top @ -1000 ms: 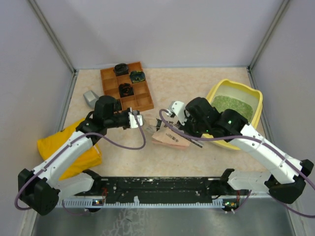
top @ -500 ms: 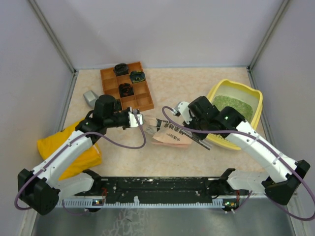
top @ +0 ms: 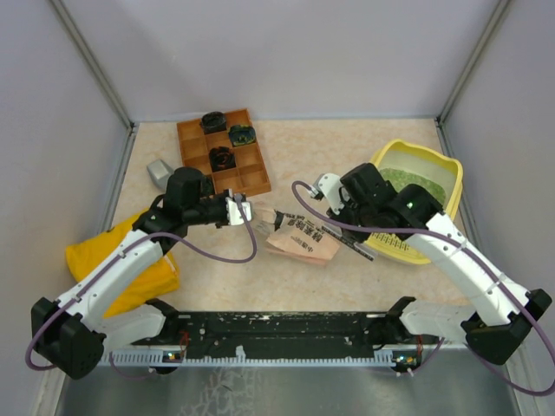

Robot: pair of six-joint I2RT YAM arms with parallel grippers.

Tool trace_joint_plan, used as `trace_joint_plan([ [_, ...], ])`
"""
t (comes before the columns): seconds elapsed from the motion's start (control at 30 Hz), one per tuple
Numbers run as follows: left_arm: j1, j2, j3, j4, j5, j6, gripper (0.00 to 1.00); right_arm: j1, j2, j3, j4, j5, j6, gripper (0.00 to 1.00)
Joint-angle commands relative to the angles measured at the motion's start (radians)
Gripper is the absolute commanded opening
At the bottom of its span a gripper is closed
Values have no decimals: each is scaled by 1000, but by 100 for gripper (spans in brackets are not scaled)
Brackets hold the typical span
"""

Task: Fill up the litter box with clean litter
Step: Clamp the cat litter bag at the center of the board.

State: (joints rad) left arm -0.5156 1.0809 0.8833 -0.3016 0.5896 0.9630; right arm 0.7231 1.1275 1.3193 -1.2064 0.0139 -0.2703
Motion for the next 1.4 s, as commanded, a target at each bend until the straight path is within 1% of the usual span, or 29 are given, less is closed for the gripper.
trace_joint_plan([
  [0.0,-5,-28,55,93,28,42,0,-16,-28,63,-9,2,-11,0],
  [0.37,-4,-39,55,81,24,49,0,-19,-41,3,100,-178,22,0],
  [0.5,-4,-44,53,81,28,56,0,-26,-27,-21,113,-150,14,0],
  [0.6,-5,-45,51,78,26,62,0,-53,-13,-6,112,-146,4,0],
  [0.73,-5,-50,49,78,24,63,0,-92,0,-11,107,-176,-7,0],
  [0.9,-5,-52,49,79,28,63,0,-94,-17,-66,142,-247,14,0],
  [1.13,-4,-52,53,85,33,59,0,-94,14,-85,150,-218,26,0],
  [1.37,-4,-50,56,81,36,61,0,-94,44,-78,170,-268,10,0],
])
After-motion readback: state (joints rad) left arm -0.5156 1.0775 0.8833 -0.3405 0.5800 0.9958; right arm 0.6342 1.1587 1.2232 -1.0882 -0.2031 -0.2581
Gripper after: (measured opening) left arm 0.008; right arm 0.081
